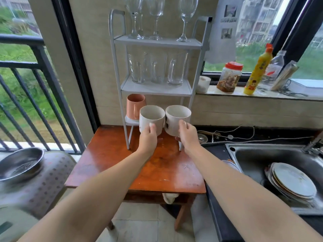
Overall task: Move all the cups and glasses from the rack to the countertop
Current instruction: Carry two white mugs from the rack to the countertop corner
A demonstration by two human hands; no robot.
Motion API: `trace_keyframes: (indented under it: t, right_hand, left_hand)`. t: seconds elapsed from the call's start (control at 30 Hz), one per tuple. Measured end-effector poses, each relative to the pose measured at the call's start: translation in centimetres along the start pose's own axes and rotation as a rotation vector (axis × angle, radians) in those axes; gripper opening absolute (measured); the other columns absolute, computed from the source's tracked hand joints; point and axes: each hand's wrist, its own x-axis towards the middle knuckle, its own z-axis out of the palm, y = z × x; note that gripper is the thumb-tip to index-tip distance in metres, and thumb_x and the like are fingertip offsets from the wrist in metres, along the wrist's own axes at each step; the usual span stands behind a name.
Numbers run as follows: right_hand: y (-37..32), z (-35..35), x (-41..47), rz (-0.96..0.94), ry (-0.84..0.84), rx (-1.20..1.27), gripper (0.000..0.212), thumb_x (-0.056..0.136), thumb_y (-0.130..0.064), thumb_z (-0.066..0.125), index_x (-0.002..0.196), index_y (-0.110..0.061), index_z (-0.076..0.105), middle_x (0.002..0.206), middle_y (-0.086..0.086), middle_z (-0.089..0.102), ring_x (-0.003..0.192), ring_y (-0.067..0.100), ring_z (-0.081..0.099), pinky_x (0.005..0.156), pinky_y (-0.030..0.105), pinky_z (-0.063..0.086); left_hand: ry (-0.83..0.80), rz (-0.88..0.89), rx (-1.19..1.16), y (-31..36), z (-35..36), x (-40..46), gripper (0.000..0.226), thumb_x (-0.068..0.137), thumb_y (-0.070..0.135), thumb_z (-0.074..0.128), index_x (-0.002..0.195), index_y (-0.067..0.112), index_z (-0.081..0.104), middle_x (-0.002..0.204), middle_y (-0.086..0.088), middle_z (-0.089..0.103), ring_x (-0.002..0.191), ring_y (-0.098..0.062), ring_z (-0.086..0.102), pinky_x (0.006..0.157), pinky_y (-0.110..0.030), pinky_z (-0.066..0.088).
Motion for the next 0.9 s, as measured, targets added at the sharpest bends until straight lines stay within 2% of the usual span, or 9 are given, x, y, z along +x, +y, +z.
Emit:
trace_keyframes:
  t: [0.07, 0.1, 0.17, 0.23, 0.3, 0.43, 0.6, 0.8, 0.9]
  right_hand:
    - [0.3, -1.8, -2.2, -0.017, 0.017, 0.002, 0.037, 0.097, -0.028, 0.041, 0.062, -0.015, 0.044, 0.060, 0.003, 0.040, 0.055, 0.015, 0.042, 0.056, 0.032, 0.039]
    - [0.5, -2.9, -3.3, -0.018, 0.038, 0.013, 0.039, 0.096, -0.025, 0.042, 0.057, -0.017, 0.040, 0.056, 0.002, 0.036, 0.048, 0.013, 0.039, 0.054, 0.031, 0.034]
    - [1.1, -5.4, -5.6, -0.007, 0.108, 0.054, 0.043, 0.093, -0.019, 0.044, 0.051, -0.020, 0.032, 0.051, -0.002, 0.029, 0.039, 0.009, 0.033, 0.047, 0.025, 0.028]
    - [1.3, -8.7, -8.3, 0.011, 0.211, 0.064, 0.042, 0.091, -0.017, 0.047, 0.052, -0.019, 0.032, 0.054, 0.000, 0.029, 0.049, 0.013, 0.032, 0.051, 0.027, 0.027]
    - [1.5, -10.8, -9.9, 0.054, 0.266, 0.084, 0.036, 0.090, -0.018, 0.049, 0.056, -0.016, 0.036, 0.058, 0.004, 0.031, 0.056, 0.018, 0.031, 0.053, 0.031, 0.029]
    - [1.3, -17.3, -14.1, 0.081, 0.427, 0.091, 0.040, 0.088, -0.020, 0.049, 0.050, -0.017, 0.037, 0.053, 0.000, 0.035, 0.049, 0.014, 0.031, 0.044, 0.024, 0.031]
    - [1.6, -25.6, -20.1, 0.113, 0.664, 0.074, 0.037, 0.087, -0.024, 0.049, 0.052, -0.018, 0.037, 0.050, -0.004, 0.034, 0.046, 0.012, 0.033, 0.043, 0.022, 0.033]
    - [2.3, -33.7, -27.9, 0.124, 0.978, 0.132, 0.041, 0.091, -0.026, 0.049, 0.052, -0.019, 0.040, 0.051, -0.002, 0.039, 0.039, 0.012, 0.039, 0.044, 0.023, 0.035]
    - [2.8, -36.4, -31.7, 0.151, 1.120, 0.164, 0.042, 0.093, -0.033, 0.049, 0.054, -0.020, 0.042, 0.054, -0.002, 0.039, 0.043, 0.014, 0.037, 0.045, 0.025, 0.037]
  left_hand:
    - [0.010, 0.010, -0.034, 0.3, 0.0, -2.4, 0.049, 0.102, 0.032, 0.030, 0.113, -0.009, 0.054, 0.075, -0.002, 0.049, 0.062, -0.010, 0.045, 0.045, -0.008, 0.044]
    - [-0.009, 0.012, -0.059, 0.3, 0.3, -3.6, 0.048, 0.102, 0.032, 0.031, 0.110, -0.008, 0.055, 0.079, -0.003, 0.047, 0.064, -0.011, 0.045, 0.049, -0.012, 0.051]
    - [-0.050, 0.017, -0.064, 0.6, 1.1, -6.2, 0.040, 0.101, 0.031, 0.031, 0.085, 0.005, 0.057, 0.073, -0.003, 0.044, 0.069, -0.019, 0.045, 0.072, -0.042, 0.060]
    - [-0.097, 0.022, -0.051, 1.1, 2.7, -9.3, 0.038, 0.100, 0.029, 0.032, 0.069, 0.012, 0.046, 0.065, -0.001, 0.041, 0.067, -0.022, 0.043, 0.080, -0.054, 0.054]
    - [-0.109, 0.013, -0.104, 1.5, 4.0, -11.3, 0.037, 0.100, 0.026, 0.032, 0.068, 0.011, 0.045, 0.064, 0.000, 0.041, 0.061, -0.016, 0.045, 0.072, -0.046, 0.059]
    - [-0.267, -0.018, -0.172, 3.2, 8.4, -15.3, 0.042, 0.100, 0.023, 0.034, 0.059, 0.016, 0.044, 0.060, -0.001, 0.037, 0.052, -0.013, 0.042, 0.066, -0.041, 0.061]
    - [-0.515, -0.078, -0.229, 4.9, 14.9, -20.0, 0.033, 0.097, 0.014, 0.038, 0.069, 0.002, 0.051, 0.073, -0.013, 0.046, 0.065, -0.022, 0.054, 0.045, -0.021, 0.053]
    - [-0.823, -0.058, -0.245, 6.9, 22.3, -27.3, 0.036, 0.087, 0.010, 0.042, 0.054, 0.017, 0.056, 0.054, 0.002, 0.047, 0.050, -0.011, 0.050, 0.044, -0.024, 0.052]
    - [-0.953, -0.046, -0.214, 7.6, 24.5, -30.6, 0.032, 0.087, 0.015, 0.044, 0.057, 0.017, 0.053, 0.058, -0.001, 0.044, 0.054, -0.014, 0.046, 0.042, -0.024, 0.051]
